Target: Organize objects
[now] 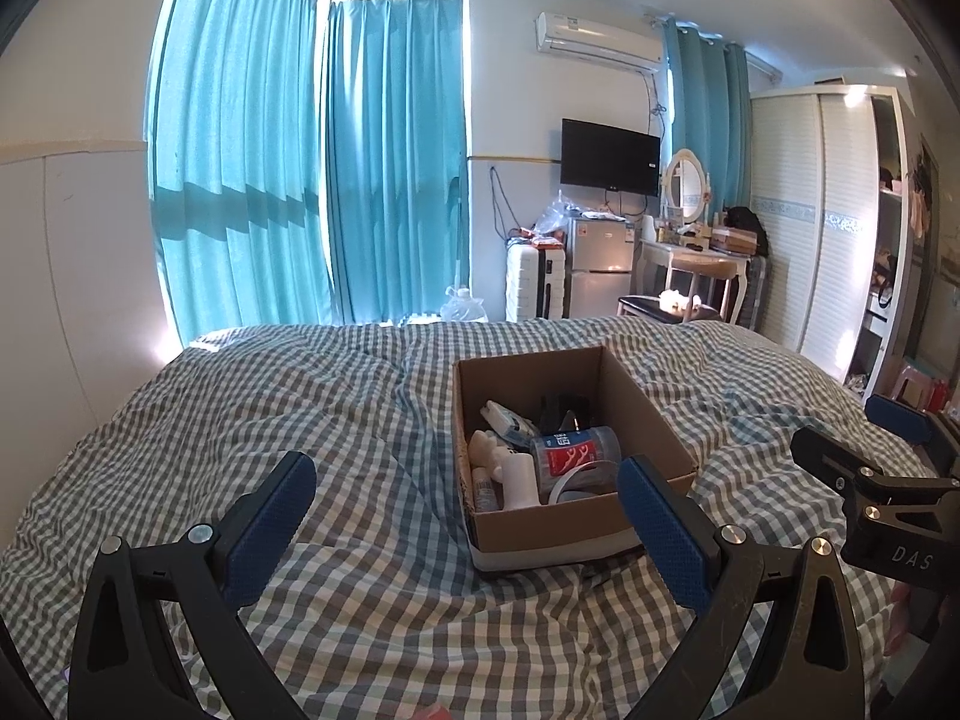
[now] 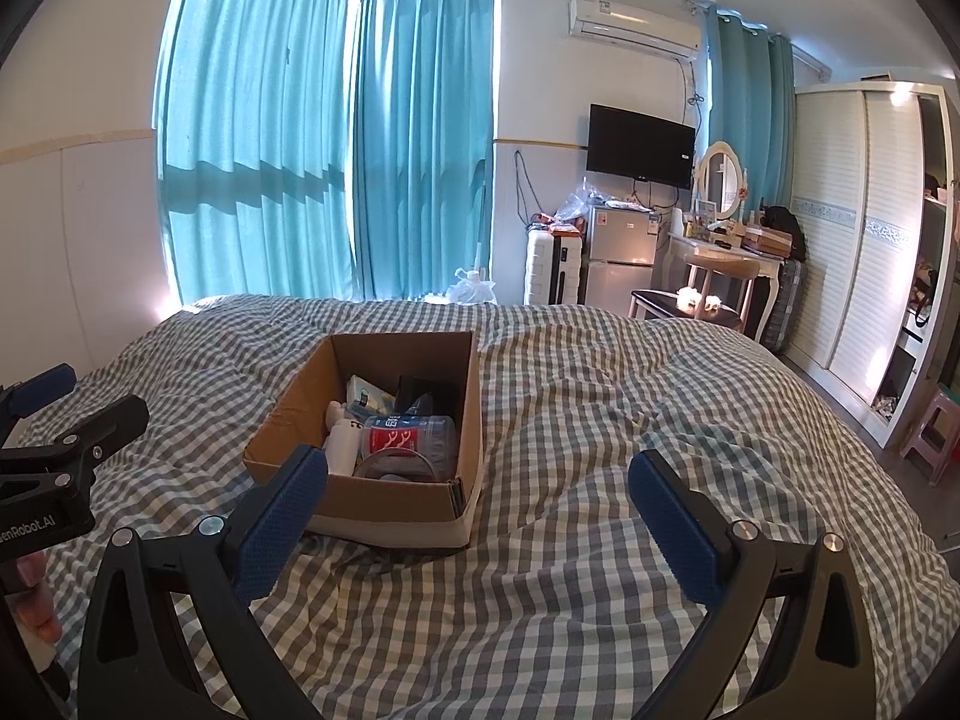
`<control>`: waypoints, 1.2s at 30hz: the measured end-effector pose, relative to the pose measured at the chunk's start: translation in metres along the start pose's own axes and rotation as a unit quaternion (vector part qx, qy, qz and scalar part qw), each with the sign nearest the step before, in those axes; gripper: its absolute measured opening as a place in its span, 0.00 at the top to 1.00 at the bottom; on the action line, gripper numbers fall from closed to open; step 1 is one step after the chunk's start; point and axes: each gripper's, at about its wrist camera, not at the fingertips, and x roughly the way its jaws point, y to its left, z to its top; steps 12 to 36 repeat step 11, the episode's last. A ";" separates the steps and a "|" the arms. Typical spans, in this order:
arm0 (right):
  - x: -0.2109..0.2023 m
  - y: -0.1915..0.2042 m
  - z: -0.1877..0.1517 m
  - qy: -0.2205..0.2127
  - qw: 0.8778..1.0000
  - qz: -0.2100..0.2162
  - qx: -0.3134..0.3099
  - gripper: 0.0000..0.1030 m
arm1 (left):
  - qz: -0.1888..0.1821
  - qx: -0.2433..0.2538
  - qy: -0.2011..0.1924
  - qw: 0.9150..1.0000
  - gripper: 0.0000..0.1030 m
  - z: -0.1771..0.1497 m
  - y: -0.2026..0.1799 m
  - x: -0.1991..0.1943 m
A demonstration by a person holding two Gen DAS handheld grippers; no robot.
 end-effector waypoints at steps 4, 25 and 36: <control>0.000 0.000 0.001 -0.001 1.000 -0.002 -0.002 0.02 | 0.000 -0.001 0.000 1.000 0.00 0.001 0.000 0.000; 0.000 0.000 0.002 -0.001 1.000 -0.003 -0.003 0.02 | 0.002 0.006 -0.006 1.000 0.00 0.001 -0.001 -0.001; 0.000 0.000 0.002 -0.001 1.000 -0.003 -0.003 0.02 | 0.002 0.006 -0.006 1.000 0.00 0.001 -0.001 -0.001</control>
